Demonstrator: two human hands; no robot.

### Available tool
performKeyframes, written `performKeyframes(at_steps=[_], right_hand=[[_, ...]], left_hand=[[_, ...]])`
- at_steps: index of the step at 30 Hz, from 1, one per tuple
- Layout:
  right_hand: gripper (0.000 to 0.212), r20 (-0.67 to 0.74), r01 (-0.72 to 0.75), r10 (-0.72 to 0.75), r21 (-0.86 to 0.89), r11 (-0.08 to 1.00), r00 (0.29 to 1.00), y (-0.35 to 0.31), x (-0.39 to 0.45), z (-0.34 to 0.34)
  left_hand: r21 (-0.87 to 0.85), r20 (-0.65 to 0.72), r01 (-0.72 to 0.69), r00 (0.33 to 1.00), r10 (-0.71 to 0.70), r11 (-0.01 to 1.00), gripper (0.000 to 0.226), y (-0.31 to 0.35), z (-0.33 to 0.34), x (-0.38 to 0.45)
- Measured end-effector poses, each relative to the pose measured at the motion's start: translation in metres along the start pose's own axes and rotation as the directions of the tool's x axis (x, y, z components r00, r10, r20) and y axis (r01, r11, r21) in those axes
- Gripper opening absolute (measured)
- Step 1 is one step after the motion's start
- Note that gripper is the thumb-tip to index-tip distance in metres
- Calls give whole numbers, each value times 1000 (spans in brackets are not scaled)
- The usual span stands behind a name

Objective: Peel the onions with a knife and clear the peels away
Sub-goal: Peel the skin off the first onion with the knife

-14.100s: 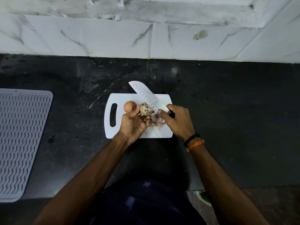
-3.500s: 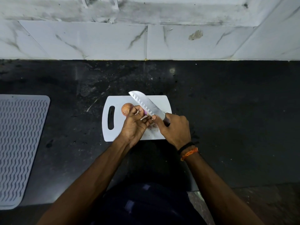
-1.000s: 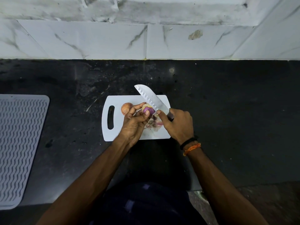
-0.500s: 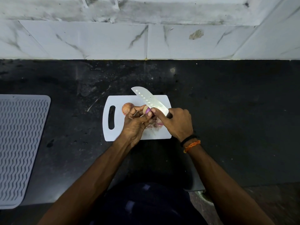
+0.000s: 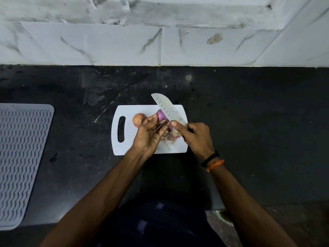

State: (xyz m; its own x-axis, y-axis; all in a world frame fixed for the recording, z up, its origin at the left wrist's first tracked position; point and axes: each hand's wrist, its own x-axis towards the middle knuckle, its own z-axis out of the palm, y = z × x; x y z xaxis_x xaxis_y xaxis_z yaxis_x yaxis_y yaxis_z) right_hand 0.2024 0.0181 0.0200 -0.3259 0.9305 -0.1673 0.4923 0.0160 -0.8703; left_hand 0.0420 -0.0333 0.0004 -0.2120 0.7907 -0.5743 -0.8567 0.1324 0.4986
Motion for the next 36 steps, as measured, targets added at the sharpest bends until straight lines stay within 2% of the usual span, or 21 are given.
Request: performKeyframes(at_steps=[2, 5, 9, 13, 20, 27, 30, 32, 36], right_hand=[[64, -47, -41, 42, 18, 999, 998, 3, 2, -2], [71, -81, -72, 69, -42, 997, 994, 4, 9, -8], [69, -98, -65, 44, -216, 974, 994, 3, 15, -9], [61, -103, -29, -6, -329, 944, 995, 0, 15, -6], [63, -100, 53, -112, -472, 880, 989, 1, 17, 0], [62, -120, 27, -97, -486, 874, 988, -4, 16, 5], [63, -82, 49, -102, -494, 868, 991, -1, 16, 9], [64, -86, 62, -109, -428, 902, 990, 1, 14, 11], [68, -158, 10, -41, -190, 982, 987, 2, 16, 8]], left_hand=[[-32, 9, 1, 1000, -1, 999, 15, 2, 0, -2], [-71, 22, 36, 999, -34, 997, 35, -1, -3, -1], [-70, 29, 13, 1000, -11, 997, 36, -2, -2, 0], [-73, 42, -8, 999, 11, 997, 50, -2, -2, 0], [-24, 76, -59, 995, 61, 998, 40, -3, -5, -1], [127, 88, -137, 988, 126, 982, 33, -3, -4, 0], [110, 53, -136, 990, 131, 985, 33, -4, -2, 2], [85, 55, -135, 990, 131, 987, 32, -5, 0, 3], [53, 118, -148, 983, 141, 987, 37, -1, -2, 3]])
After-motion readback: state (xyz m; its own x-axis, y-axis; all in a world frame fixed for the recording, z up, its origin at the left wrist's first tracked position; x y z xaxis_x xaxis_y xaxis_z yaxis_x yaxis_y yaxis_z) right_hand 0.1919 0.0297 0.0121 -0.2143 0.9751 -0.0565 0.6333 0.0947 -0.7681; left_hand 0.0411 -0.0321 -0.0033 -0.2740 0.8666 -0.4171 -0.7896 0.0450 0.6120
